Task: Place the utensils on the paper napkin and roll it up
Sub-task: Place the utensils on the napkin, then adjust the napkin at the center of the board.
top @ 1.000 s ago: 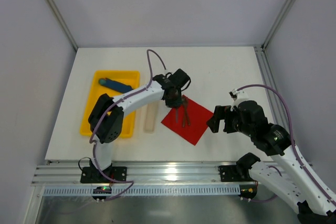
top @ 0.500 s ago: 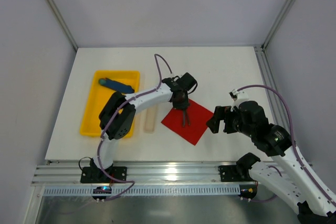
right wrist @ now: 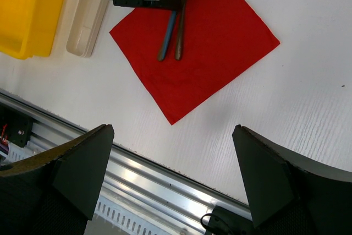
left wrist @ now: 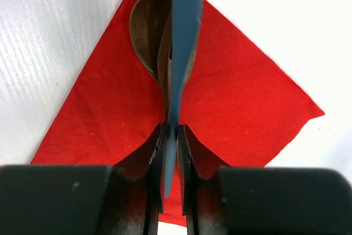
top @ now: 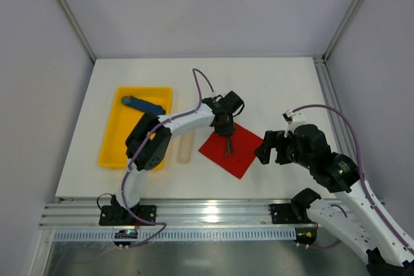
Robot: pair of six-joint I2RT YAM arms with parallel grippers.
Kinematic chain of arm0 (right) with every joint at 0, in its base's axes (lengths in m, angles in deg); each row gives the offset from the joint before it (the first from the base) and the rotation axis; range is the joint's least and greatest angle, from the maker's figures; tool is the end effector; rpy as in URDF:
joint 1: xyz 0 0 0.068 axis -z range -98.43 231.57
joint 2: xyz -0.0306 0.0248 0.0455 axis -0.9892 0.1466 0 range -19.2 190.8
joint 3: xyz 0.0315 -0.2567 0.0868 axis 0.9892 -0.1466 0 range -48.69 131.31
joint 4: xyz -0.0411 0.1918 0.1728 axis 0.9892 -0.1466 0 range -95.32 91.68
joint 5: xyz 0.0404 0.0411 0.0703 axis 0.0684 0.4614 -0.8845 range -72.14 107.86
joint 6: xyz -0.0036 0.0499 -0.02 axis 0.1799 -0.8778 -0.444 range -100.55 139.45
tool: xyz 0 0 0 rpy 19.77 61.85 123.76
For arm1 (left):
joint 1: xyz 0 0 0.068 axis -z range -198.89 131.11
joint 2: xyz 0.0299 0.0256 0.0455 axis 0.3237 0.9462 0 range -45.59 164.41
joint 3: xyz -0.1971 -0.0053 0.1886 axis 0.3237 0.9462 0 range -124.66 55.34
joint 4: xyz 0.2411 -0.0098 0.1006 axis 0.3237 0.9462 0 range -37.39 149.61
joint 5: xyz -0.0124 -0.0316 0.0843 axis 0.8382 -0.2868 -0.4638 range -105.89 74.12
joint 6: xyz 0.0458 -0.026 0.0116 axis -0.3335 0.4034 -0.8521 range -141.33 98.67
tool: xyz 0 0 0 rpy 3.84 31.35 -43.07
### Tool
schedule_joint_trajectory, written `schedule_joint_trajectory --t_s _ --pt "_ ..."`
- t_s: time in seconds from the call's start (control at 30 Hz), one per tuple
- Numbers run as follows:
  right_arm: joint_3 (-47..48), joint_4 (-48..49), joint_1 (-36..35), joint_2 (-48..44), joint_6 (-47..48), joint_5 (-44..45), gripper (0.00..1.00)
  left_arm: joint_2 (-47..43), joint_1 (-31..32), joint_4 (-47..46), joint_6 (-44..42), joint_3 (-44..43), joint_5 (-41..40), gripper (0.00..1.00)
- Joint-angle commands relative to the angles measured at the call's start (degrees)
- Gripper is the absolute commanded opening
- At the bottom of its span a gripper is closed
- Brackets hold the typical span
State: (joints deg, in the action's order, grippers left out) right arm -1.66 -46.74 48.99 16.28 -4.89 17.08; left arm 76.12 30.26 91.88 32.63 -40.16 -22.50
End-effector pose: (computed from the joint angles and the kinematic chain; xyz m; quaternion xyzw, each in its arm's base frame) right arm 0.1015 0.0653 0.3088 -0.0673 0.8919 0.2184 0.3902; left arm 0.2977 -0.3381 0.1842 -0.0532 0.9742 -0.1310 0.1760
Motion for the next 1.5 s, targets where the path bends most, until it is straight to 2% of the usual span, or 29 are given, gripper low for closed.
schedule_joint_trajectory --t_s 0.0,0.33,0.5,0.6,0.7,0.93,1.07,1.13,1.33,1.47 --pt "0.4 1.9 -0.3 -0.4 0.3 -0.4 1.0 -1.3 0.0 -3.1 0.5 -0.3 0.6 0.18" --pt "1.0 1.7 -0.2 0.4 0.4 -0.5 1.0 -4.2 -0.1 -2.0 -0.3 0.1 0.4 0.26" --pt "2.5 2.5 -0.2 5.3 -1.6 -0.7 1.0 -7.2 -0.5 2.3 -2.6 1.0 -2.9 0.27" --pt "3.1 5.0 -0.3 8.1 -4.1 0.1 1.0 -10.2 -2.5 2.1 -3.3 5.7 -1.9 0.27" --pt "1.8 10.2 -0.3 11.4 -5.5 0.5 0.98 -12.1 -3.8 -2.1 -4.0 11.7 1.5 0.26" --pt "-1.7 15.4 -0.2 20.0 -7.9 8.0 0.88 -11.0 -3.9 -4.4 -7.4 14.1 6.3 0.2" --pt "-4.5 16.1 -0.2 22.2 -8.4 11.4 0.74 -10.4 -3.9 -4.8 -8.2 14.3 7.7 0.19" --pt "-6.9 17.1 -0.1 22.4 -8.7 9.3 0.67 -10.4 -3.9 -4.7 -8.3 14.6 7.6 0.18" --pt "-14.0 22.1 -0.3 21.6 -11.3 5.4 0.62 -10.5 -3.9 -7.6 -7.4 18.9 9.2 0.18" --pt "-16.7 24.9 -0.3 21.8 -12.7 6.0 0.61 -10.4 -3.5 -10.7 -7.0 20.1 11.4 0.17"
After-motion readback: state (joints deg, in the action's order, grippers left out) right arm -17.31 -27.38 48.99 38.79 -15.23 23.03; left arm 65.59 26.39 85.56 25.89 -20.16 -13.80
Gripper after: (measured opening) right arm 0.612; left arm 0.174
